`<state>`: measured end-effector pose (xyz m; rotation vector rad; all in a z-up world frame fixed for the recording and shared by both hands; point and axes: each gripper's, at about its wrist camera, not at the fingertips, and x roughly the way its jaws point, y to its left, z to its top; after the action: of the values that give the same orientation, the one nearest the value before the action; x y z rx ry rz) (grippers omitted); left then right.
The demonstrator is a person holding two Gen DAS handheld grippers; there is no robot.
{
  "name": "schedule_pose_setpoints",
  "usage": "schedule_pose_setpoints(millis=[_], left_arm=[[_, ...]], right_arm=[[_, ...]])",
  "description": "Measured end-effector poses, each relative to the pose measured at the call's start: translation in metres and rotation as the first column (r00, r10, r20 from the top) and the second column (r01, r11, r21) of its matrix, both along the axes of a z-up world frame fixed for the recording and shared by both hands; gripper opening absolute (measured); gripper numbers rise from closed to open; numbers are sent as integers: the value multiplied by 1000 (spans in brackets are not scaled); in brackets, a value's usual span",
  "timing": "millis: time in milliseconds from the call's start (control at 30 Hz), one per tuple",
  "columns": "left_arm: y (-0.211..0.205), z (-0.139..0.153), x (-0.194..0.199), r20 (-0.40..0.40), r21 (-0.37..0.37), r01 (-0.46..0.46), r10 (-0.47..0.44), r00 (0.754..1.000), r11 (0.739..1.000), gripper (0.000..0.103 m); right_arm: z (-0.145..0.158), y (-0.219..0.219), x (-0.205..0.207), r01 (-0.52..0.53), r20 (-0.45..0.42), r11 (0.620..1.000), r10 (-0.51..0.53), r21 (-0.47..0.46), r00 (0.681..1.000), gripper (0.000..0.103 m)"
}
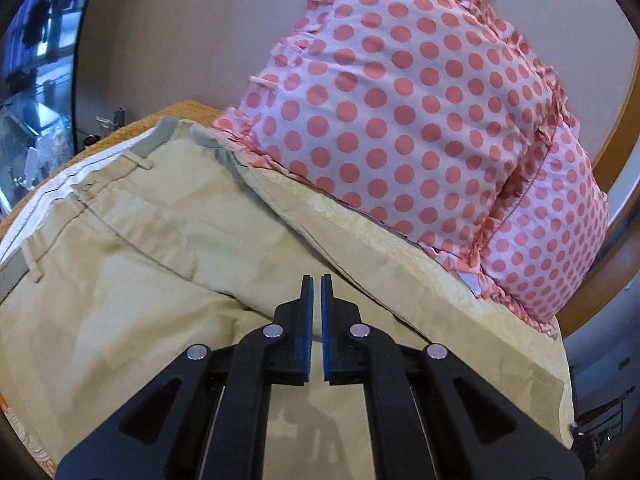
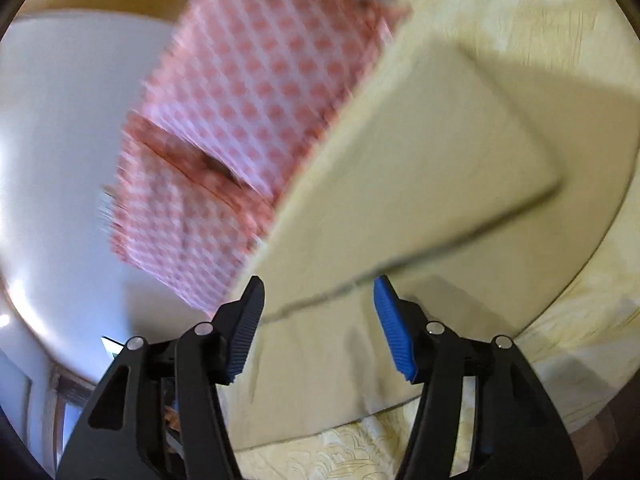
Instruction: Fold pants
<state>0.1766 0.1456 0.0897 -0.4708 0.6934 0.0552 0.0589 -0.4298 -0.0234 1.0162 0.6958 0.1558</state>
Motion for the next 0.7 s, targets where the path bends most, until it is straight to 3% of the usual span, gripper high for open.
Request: schedule_pose_setpoints(millis=[100,200,300,333,367,433,533,633,700], left_arm=[[-5,-7,5,-24,0,25,-25,999,1000,1],[-3,-13,11,-49,-5,33,-33,998,999,5],[3,-18,26,-74,-19,20,-22,997,1000,39],[5,-18,30,-77,-19,15,-17,997,1000,70],[7,-18,38,-76,-12,4,-5,997,1000,88],[10,-17,53,-76,13,-12,13,997,1000,88],[12,-20,88,-128,35,-12,16,992,999,88],[19,-37,126,-219,6,-28,29,975,1000,88],[26,-56,153,-300,-8,-66,61,952,998,84]], right_arm=[[-1,1,5,78,-82,993,-85,-86,993,41],[-4,-11,6,167,-104,983,-175,-82,979,27],[-7,-24,13,238,-62,964,-247,-120,967,10],[-11,-29,14,253,-33,961,-258,-111,966,2],[-15,-33,13,262,-7,962,-264,-73,965,2],[-17,-40,13,272,25,961,-271,-38,962,2],[-8,-38,16,277,63,959,-274,-56,960,2],[2,-38,16,283,105,958,-276,-53,955,2],[10,-38,15,283,132,957,-273,-60,953,2]])
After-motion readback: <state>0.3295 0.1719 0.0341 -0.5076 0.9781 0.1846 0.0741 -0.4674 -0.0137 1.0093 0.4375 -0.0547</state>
